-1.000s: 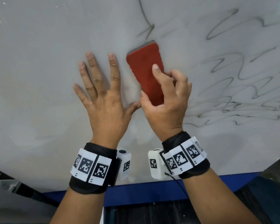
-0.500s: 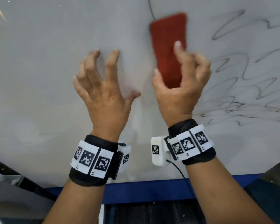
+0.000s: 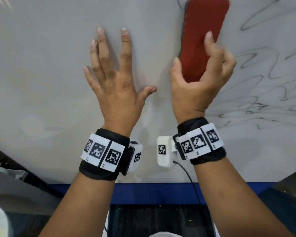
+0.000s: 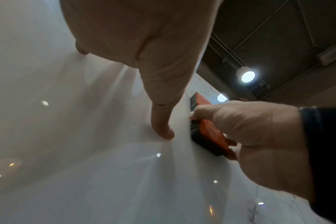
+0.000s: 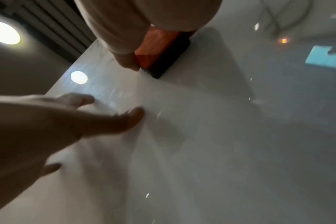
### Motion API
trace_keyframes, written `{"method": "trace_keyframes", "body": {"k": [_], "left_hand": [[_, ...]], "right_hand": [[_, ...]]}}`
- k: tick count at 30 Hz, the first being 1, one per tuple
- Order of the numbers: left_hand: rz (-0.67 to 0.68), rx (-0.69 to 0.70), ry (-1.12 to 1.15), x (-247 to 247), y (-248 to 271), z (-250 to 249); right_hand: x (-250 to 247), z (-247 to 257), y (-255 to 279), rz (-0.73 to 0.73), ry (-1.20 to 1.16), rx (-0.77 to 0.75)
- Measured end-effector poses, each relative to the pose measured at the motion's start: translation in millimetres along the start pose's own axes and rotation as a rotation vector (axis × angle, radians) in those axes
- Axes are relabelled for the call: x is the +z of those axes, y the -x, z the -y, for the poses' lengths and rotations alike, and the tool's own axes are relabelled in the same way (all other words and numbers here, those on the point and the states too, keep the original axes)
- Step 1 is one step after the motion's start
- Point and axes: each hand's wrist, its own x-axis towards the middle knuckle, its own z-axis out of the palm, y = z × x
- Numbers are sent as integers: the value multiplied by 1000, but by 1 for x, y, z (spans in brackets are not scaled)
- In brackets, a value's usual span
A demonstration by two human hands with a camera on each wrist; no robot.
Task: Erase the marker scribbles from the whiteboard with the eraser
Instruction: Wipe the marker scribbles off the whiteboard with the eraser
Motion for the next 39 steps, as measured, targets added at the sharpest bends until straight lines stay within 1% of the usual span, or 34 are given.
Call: {"method": "trace_keyframes", "body": {"k": [3,4,5,7,8,9,10,11,13,14,17,19,21,22,23,25,26,27,30,32,34,35,38,39], "left_hand": [[-26,20,17,-2,0,1],[-21,24,25,-3,0,1],[-10,22,40,-6,0,2],[-17,23,111,-11,-1,4],[-41,31,167,-14,-1,4],[-66,50,228,-17,-1,3],[-81,84,287,-19,-2,0],[-83,128,335,-19,-2,-4],[-73,200,394,-19,-2,-14],[-71,214,404,-18,-1,-18],[-82,200,395,-14,-1,-32],[-96,183,344,-10,-2,-40],[-102,190,224,-3,-2,-45],[-94,194,148,1,-1,-46],[-86,200,84,6,0,-46],[-115,211,26,15,2,-45],[-146,211,16,17,1,-43],[-181,201,17,18,-2,-42],[-294,91,73,8,-22,-36],[-353,0,111,-2,-39,-36],[-399,-16,122,-6,-50,-38],[-415,28,106,-4,-52,-41],[-426,283,-7,3,-49,-42],[-424,336,-32,3,-50,-39]], "right_hand": [[2,4,28,223,33,-73],[-1,4,30,269,40,-97],[-3,3,27,264,39,-103],[-6,0,15,139,20,-51],[-6,0,9,70,2,-13],[-6,1,6,35,-9,11],[-6,3,7,36,-8,12],[-5,5,11,69,1,-3],[-4,8,22,166,-2,-46],[-5,9,26,206,-21,-58],[-11,6,23,252,-37,-106],[-17,2,15,292,-36,-151],[-24,1,5,340,-80,-152],[-27,2,0,337,-94,-150],[-30,3,-7,302,-91,-162],[-35,2,-23,201,-26,-211],[-35,2,-31,175,38,-222],[-35,2,-37,184,124,-218],[-33,-1,-42,354,389,-164],[-32,-2,-36,447,477,-141],[-31,-4,-34,485,508,-139],[-31,-5,-34,489,517,-136],[-30,-5,-34,486,520,-131],[-30,-4,-34,485,518,-128]]}}
